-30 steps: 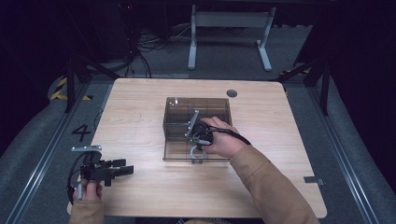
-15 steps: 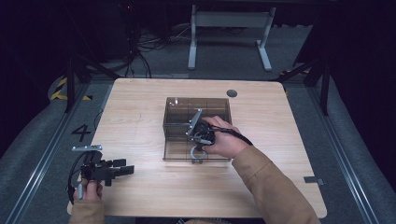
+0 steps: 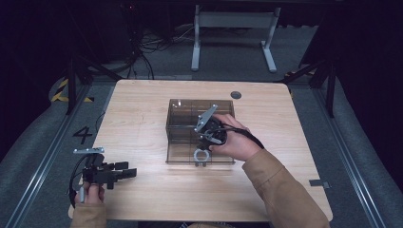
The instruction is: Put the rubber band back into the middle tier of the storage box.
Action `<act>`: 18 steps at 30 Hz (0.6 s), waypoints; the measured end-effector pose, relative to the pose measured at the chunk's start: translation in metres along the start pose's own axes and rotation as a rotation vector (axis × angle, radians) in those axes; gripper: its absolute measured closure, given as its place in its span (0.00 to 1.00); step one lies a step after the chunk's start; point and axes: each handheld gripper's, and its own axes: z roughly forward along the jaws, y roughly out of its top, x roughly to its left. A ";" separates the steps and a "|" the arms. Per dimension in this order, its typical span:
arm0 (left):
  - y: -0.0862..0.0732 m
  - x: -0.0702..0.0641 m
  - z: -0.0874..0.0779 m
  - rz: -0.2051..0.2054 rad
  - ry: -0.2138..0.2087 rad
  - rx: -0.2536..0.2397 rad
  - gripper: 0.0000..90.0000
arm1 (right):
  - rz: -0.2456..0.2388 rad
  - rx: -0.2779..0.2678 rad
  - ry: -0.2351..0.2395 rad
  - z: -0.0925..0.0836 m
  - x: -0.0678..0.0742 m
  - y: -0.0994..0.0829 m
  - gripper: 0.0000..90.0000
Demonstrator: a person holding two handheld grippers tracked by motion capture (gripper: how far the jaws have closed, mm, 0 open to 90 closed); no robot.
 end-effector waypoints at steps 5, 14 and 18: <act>0.002 0.000 0.003 0.007 -0.003 0.006 0.17 | 0.019 -0.039 -0.011 -0.014 0.002 -0.007 0.77; 0.008 0.000 0.009 0.012 -0.014 0.016 0.17 | 0.049 -0.076 -0.046 -0.038 0.005 -0.029 0.76; 0.009 -0.001 0.012 0.014 -0.016 0.018 0.17 | 0.066 -0.087 -0.060 -0.048 0.006 -0.039 0.76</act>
